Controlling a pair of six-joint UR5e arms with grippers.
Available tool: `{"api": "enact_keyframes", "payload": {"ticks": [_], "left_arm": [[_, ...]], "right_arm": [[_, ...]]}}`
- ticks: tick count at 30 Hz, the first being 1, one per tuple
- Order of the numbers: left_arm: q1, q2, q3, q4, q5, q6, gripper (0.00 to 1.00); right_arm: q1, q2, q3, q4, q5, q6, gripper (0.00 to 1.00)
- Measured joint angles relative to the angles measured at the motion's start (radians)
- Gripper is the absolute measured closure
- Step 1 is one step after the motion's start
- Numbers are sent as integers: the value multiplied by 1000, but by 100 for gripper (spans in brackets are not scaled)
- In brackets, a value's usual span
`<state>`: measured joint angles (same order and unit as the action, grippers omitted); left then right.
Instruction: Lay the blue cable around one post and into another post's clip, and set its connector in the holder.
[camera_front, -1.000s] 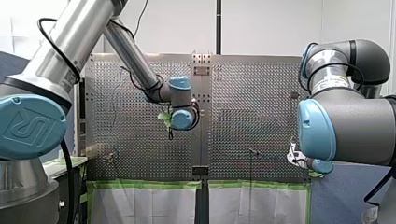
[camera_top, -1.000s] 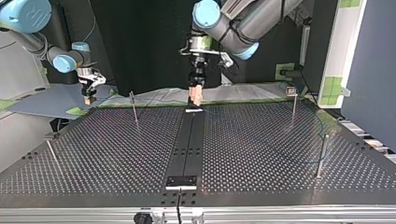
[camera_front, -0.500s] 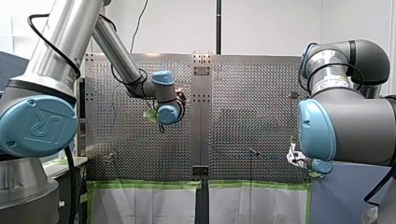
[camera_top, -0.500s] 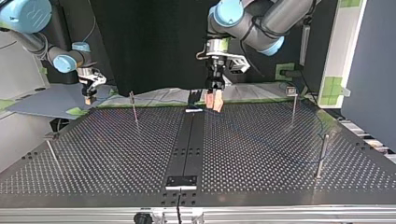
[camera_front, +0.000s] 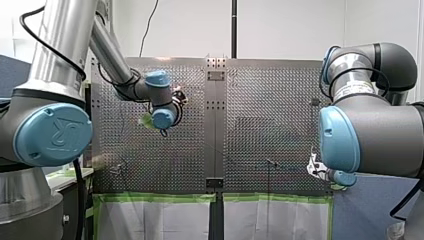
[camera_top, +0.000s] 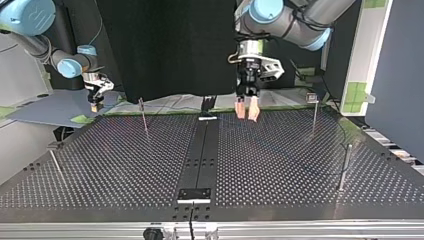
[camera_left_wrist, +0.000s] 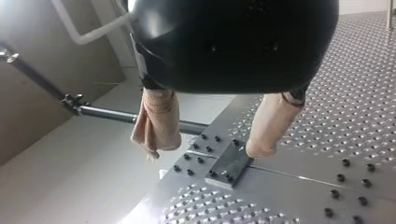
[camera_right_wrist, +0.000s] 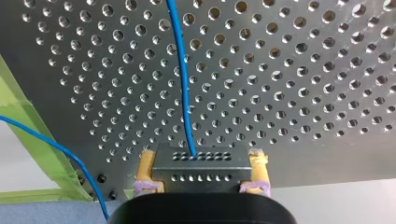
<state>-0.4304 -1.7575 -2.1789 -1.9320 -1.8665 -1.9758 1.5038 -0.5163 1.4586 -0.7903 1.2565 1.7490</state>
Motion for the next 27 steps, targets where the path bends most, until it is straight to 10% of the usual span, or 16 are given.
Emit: {"api": "enact_keyframes", "payload": {"ticks": [27], "left_arm": [[213, 142, -213, -10, -55, -213, 0]], "right_arm": [[2, 1, 0, 0, 0, -2, 100]]}}
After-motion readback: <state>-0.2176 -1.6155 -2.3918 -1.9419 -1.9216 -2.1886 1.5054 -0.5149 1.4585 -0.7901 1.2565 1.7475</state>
